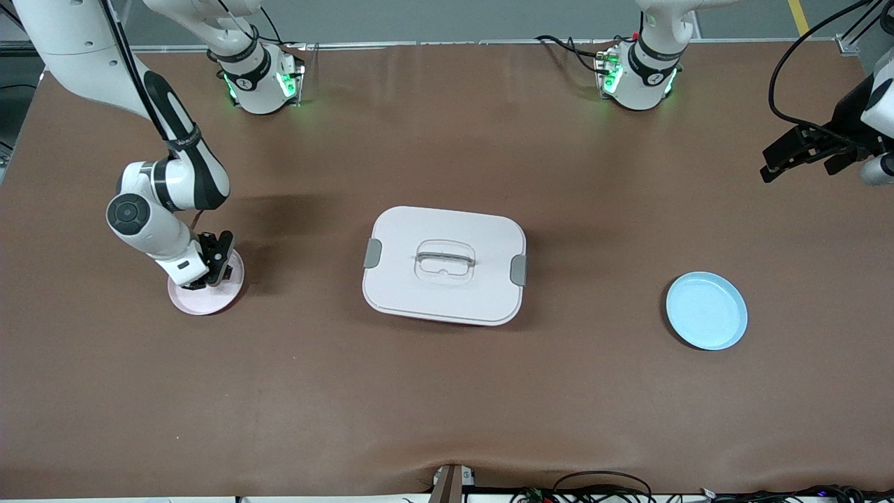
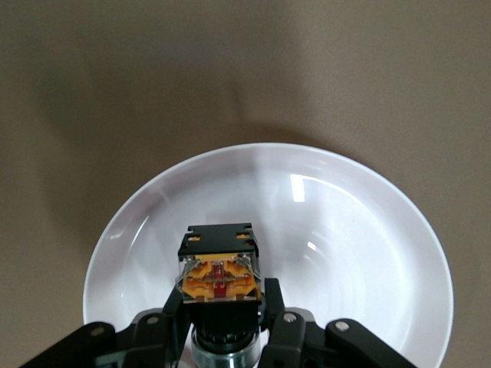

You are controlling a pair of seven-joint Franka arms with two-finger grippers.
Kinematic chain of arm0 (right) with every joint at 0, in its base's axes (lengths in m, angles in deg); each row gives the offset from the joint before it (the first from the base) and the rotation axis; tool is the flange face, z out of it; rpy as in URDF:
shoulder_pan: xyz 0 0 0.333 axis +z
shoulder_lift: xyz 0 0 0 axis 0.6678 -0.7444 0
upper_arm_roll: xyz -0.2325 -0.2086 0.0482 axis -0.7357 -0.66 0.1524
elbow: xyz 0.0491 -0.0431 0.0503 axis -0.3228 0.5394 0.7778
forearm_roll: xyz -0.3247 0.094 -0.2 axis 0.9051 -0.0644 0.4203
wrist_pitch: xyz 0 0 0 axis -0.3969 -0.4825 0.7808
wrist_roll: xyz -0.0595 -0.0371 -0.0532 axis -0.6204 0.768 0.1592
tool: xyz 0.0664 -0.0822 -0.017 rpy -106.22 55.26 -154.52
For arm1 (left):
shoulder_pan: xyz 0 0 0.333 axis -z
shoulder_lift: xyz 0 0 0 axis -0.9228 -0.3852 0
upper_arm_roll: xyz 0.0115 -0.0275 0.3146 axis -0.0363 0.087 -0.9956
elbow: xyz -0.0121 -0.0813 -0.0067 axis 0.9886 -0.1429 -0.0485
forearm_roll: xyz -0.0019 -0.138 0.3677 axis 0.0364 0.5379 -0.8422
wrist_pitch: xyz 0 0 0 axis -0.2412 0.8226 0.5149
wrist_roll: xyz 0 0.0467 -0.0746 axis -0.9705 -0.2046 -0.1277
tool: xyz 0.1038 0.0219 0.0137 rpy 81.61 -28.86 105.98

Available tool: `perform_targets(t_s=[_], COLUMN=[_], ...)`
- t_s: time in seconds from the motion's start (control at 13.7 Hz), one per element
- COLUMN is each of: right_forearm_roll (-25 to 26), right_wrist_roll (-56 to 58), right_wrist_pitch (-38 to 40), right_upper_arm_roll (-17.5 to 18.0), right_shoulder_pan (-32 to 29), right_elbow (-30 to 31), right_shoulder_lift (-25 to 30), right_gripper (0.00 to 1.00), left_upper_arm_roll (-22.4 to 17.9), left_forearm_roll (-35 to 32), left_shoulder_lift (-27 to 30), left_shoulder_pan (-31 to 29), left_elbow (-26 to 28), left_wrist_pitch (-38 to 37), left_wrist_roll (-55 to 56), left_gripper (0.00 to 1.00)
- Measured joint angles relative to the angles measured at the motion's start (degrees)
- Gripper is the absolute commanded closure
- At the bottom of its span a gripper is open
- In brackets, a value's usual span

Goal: Transfer orange switch to right arm and place
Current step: 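Lower the switch onto the white plate with the right gripper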

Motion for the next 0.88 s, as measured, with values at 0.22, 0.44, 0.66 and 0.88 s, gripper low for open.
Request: perform_targets(t_s=[0.22, 0.44, 0.66, 0.88], right_forearm_roll=[0.0, 0.0, 0.0, 0.0], right_wrist_roll=[0.1, 0.1, 0.1, 0.1], right_wrist_pitch=[-0.1, -0.4, -0.6, 0.9], right_upper_arm_roll=[0.0, 0.0, 0.0, 0.0], right_shoulder_pan=[0.0, 0.0, 0.0, 0.0], right_elbow=[0.0, 0.0, -0.2, -1.0], right_shoulder_lift=[0.0, 0.0, 0.0, 0.3], right_gripper=[0.69, 0.0, 0.0, 0.0], left_upper_arm_roll=[0.4, 0.4, 0.4, 0.4], left_forearm_roll=[0.0, 0.0, 0.0, 0.0], left_shoulder_lift=[0.0, 0.0, -0.1, -0.1], left_shoulder_pan=[0.0, 0.0, 0.0, 0.0], left_elbow=[0.1, 0.6, 0.9, 0.9], left_wrist_pitch=[0.0, 0.0, 0.0, 0.1], left_wrist_roll=[0.0, 0.0, 0.0, 0.0], left_gripper=[0.0, 0.0, 0.0, 0.0])
